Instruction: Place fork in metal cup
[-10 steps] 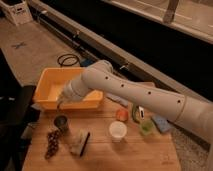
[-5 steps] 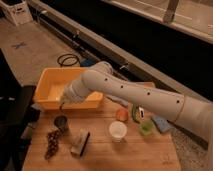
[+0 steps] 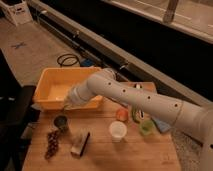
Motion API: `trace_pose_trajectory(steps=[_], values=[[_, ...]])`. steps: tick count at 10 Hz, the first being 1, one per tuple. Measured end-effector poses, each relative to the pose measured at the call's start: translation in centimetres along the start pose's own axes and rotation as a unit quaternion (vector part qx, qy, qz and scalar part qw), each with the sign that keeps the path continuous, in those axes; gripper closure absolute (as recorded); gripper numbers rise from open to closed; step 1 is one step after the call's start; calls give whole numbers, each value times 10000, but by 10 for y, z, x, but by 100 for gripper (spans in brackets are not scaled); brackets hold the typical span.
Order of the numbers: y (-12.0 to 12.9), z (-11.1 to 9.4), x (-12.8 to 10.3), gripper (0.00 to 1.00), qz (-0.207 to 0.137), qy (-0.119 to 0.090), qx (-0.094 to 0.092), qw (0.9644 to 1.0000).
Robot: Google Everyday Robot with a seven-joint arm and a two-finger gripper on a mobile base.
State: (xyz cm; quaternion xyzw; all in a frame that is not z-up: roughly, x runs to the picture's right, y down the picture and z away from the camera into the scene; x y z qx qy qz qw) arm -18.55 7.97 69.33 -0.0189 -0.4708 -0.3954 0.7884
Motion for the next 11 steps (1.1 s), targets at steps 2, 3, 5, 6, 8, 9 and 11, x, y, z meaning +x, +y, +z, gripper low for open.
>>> trace_pose_trajectory(steps=[2, 3, 5, 6, 8, 9, 11], values=[[12, 16, 2, 95, 191, -264, 105, 9994], [15, 21, 2, 86, 247, -363, 124, 9990], [18, 26, 2, 68, 325, -523, 175, 9980], [19, 27, 2, 61, 347, -548, 189, 9977], [19, 27, 2, 61, 345, -549, 189, 9977], [19, 27, 2, 61, 345, -549, 188, 9977], [19, 27, 2, 61, 342, -553, 189, 9977]])
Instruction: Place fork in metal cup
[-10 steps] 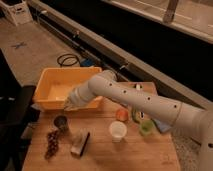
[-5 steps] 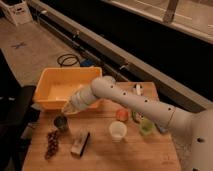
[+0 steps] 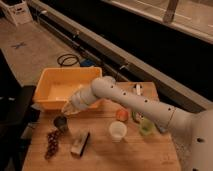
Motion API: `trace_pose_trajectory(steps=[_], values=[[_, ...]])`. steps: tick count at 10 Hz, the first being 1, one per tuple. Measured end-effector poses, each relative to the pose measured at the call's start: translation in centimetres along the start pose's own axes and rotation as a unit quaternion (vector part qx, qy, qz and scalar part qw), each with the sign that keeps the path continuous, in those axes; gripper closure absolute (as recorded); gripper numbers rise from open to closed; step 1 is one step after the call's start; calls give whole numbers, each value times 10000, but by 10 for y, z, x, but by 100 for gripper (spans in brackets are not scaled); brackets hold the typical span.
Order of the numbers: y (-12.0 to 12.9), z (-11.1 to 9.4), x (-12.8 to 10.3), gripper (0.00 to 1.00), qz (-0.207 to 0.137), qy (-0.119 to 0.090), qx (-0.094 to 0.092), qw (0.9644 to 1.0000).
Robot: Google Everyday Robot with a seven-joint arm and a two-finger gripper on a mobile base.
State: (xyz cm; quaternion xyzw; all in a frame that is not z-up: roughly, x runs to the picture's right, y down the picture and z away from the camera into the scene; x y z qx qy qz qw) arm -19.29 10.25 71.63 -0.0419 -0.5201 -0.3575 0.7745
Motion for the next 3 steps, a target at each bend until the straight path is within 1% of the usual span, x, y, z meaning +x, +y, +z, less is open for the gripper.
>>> trace_pose_trajectory(steps=[3], values=[[0, 1, -1, 61, -7, -8, -3, 10000]])
